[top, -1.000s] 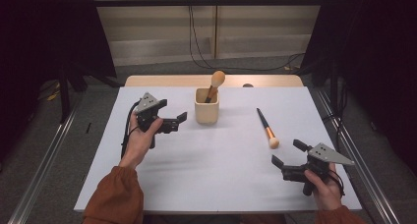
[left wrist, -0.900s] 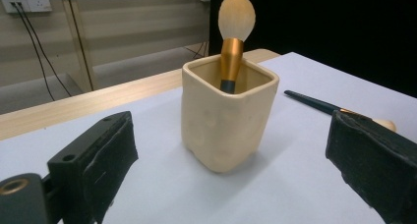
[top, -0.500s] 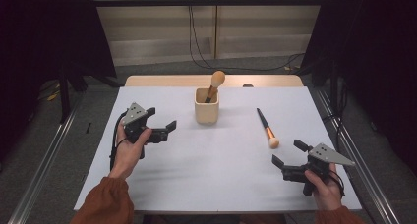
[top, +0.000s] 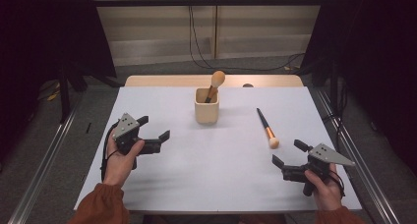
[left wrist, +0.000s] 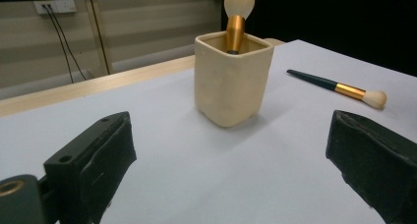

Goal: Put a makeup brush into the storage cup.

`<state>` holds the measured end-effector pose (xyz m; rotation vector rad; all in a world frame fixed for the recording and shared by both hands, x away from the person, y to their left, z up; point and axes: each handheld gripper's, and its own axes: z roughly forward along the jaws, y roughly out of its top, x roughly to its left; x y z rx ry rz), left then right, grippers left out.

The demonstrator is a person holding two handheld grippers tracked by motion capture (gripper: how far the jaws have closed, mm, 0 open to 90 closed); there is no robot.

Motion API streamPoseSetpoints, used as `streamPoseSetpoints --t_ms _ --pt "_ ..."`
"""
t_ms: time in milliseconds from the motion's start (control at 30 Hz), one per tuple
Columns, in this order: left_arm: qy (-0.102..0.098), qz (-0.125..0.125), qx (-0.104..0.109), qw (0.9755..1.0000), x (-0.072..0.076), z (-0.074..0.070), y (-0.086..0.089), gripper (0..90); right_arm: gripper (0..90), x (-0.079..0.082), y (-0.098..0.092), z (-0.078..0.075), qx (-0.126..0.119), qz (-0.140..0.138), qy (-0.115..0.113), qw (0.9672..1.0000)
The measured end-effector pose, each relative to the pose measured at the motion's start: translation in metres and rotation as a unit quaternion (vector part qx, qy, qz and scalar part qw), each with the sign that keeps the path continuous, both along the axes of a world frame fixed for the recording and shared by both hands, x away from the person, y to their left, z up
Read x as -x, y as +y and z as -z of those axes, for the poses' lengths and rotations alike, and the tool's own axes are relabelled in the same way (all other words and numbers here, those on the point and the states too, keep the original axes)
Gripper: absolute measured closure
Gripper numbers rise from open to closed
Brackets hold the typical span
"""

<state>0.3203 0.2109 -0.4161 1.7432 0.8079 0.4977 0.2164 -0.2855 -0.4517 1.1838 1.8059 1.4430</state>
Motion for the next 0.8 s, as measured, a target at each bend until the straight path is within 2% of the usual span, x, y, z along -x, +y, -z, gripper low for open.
streamPoseSetpoints --t_ms 267,333,400,533,800 --pt "0.002 -0.012 -0.001 0.9999 0.016 0.005 0.017 4.1 0.0 -0.002 0.002 0.0 -0.001 0.002 0.002 1.0" --pt "0.001 -0.025 -0.01 0.9996 0.021 0.006 0.021 4.1 0.0 -0.002 0.002 0.0 -0.002 0.002 0.003 1.0" --pt "0.008 -0.039 -0.001 0.9992 0.024 0.01 0.025 4.2 0.0 -0.002 0.001 0.0 -0.002 0.003 0.002 1.0" --pt "0.014 -0.042 -0.006 0.999 0.031 0.015 0.029 4.3 0.0 -0.002 0.001 0.0 -0.002 0.005 0.002 1.0" --pt "0.016 -0.038 0.0 0.9992 0.046 0.017 0.034 3.9 0.0 -0.002 0.0 0.0 -0.003 0.005 0.002 1.0"
